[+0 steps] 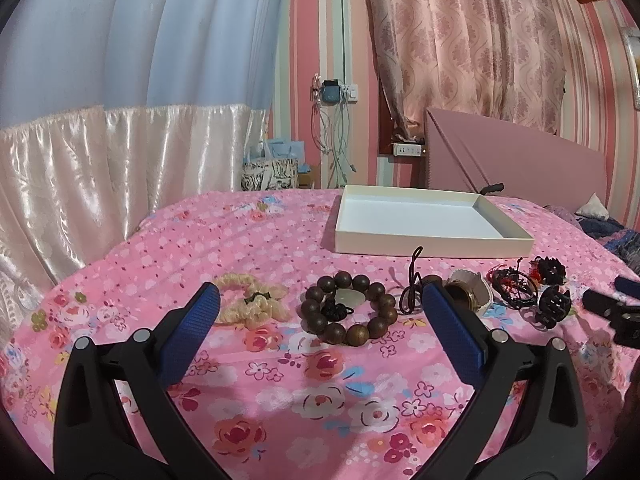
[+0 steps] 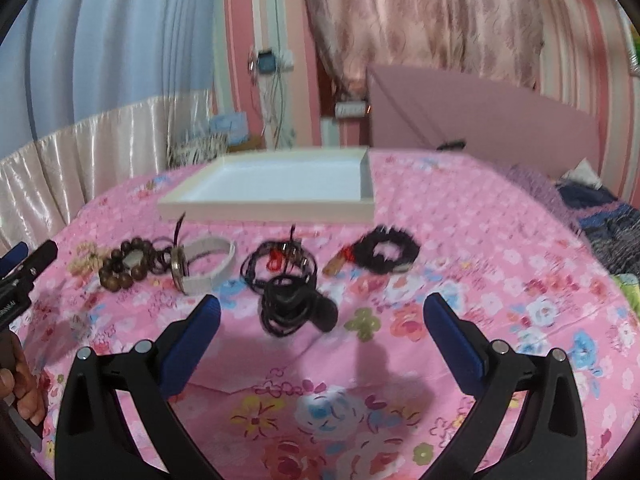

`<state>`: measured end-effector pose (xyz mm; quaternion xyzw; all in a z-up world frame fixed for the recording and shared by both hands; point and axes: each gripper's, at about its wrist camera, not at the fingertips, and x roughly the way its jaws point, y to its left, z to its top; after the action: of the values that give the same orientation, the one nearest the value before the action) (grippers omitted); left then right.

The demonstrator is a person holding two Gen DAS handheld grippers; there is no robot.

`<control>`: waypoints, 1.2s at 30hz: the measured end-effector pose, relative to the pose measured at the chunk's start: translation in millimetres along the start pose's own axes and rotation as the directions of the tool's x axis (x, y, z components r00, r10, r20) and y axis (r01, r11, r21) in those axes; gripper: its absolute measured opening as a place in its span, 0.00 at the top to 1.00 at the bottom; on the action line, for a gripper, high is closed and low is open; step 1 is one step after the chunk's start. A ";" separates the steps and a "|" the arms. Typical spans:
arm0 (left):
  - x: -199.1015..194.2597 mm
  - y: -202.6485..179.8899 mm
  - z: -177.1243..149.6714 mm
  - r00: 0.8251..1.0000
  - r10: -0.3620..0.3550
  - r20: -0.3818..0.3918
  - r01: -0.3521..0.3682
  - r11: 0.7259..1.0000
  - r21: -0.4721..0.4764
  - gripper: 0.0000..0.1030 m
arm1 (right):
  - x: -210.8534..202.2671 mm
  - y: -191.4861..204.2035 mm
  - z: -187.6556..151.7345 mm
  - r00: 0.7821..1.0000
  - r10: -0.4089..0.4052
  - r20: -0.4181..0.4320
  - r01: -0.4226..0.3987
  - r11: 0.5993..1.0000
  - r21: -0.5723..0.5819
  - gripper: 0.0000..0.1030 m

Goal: Organize jewelry
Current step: 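Lower the right tool onto the black claw hair clip and close it, then close the left tool on the white-band watch while the right tool holds the claw clip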

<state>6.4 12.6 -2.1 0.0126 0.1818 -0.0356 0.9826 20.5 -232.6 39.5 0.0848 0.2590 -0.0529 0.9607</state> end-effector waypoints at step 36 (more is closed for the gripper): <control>85.6 -114.3 5.3 0.923 -0.160 -0.349 0.153 0.987 -0.050 0.30 | 71.4 -44.5 13.9 0.969 0.126 -0.214 -0.107 0.989 0.097 0.50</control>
<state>79.5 -107.1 -29.2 -0.0064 0.3556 -0.1090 0.9282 82.3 -282.9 9.1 0.1461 0.3557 0.0025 0.9231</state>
